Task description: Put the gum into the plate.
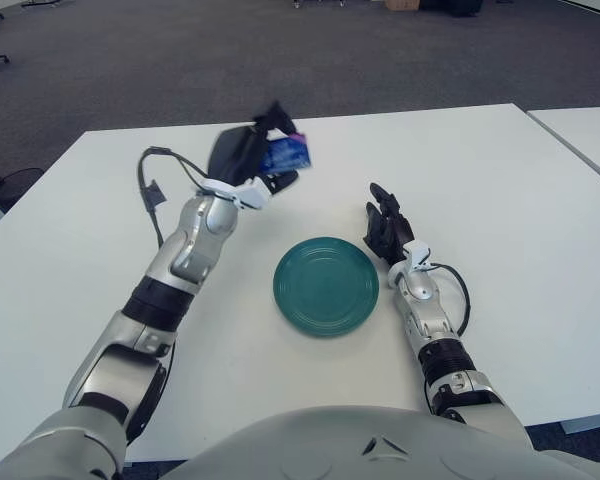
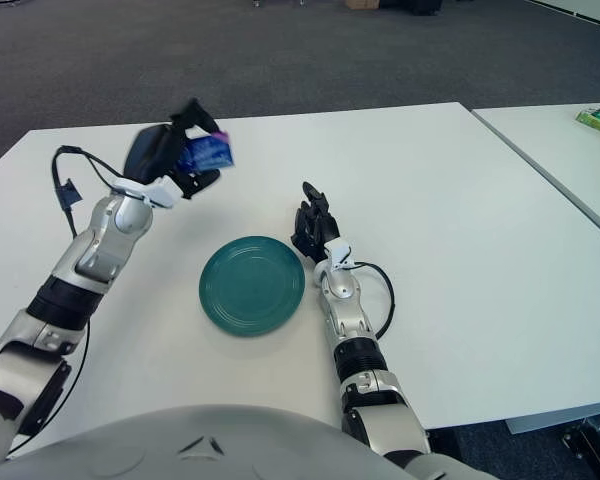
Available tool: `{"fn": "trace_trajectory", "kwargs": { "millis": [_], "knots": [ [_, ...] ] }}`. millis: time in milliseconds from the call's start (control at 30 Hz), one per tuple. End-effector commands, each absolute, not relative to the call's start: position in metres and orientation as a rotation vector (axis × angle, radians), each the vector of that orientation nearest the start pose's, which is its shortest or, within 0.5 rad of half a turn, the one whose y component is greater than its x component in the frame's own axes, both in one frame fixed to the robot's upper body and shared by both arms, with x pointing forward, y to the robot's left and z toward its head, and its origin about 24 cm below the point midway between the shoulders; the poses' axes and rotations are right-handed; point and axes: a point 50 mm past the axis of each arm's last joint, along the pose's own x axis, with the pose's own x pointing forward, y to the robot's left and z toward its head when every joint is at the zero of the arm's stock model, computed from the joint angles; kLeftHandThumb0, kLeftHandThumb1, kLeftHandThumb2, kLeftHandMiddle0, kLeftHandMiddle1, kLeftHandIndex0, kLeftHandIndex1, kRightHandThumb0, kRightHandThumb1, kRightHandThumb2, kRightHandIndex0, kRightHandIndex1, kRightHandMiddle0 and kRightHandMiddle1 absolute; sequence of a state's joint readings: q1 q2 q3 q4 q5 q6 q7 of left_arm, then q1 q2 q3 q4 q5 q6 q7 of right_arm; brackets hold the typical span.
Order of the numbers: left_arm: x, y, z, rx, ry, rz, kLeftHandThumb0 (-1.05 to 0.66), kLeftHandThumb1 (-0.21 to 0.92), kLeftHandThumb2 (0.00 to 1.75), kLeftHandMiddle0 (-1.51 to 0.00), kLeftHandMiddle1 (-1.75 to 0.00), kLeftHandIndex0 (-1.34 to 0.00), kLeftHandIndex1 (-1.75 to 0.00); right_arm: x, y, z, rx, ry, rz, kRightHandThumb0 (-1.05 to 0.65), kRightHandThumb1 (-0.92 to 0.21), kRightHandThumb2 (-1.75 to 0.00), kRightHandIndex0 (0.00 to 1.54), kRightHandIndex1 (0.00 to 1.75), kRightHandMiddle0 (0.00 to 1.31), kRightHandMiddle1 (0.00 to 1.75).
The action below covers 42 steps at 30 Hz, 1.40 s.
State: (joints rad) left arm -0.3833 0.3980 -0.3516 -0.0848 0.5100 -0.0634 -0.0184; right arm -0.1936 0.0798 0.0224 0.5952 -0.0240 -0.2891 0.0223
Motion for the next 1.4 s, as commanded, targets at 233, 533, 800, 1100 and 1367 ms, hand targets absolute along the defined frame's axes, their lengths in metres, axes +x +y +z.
{"fn": "trace_trajectory", "kwargs": {
  "millis": [233, 533, 800, 1100, 1367],
  "knots": [
    [0.274, 0.097, 0.131, 1.073, -0.521, -0.641, -0.46, 0.34, 1.28, -1.14, -1.75, -0.58, -1.75, 0.220, -0.115, -0.088, 0.069, 0.542, 0.084, -0.72, -0.92, -0.83, 0.21, 0.00, 0.00, 0.36],
    [0.265, 0.089, 0.121, 1.193, -0.571, -0.820, -0.46, 0.34, 1.28, -1.09, -1.75, -0.58, -1.75, 0.218, -0.118, -0.090, 0.058, 0.540, 0.098, -0.70, -0.92, -0.79, 0.19, 0.00, 0.00, 0.33],
    [0.264, 0.086, 0.114, 1.253, -0.614, -0.891, -0.47, 0.32, 1.30, -1.05, -1.75, -0.60, -1.75, 0.219, -0.120, -0.088, 0.010, 0.497, 0.162, -0.68, -0.92, -0.81, 0.12, 0.00, 0.00, 0.31],
    [0.262, 0.082, 0.107, 1.267, -0.622, -0.936, -0.47, 0.30, 1.33, -1.05, -1.75, -0.62, -1.75, 0.221, -0.121, -0.086, 0.004, 0.477, 0.176, -0.70, -0.92, -0.80, 0.09, 0.00, 0.00, 0.31],
    [0.261, 0.082, 0.101, 1.259, -0.557, -1.017, -0.47, 0.30, 1.33, -1.07, -1.75, -0.62, -1.75, 0.220, -0.122, -0.085, 0.063, 0.457, 0.146, -0.71, -0.92, -0.78, 0.11, 0.01, 0.00, 0.40]
  ]
}}
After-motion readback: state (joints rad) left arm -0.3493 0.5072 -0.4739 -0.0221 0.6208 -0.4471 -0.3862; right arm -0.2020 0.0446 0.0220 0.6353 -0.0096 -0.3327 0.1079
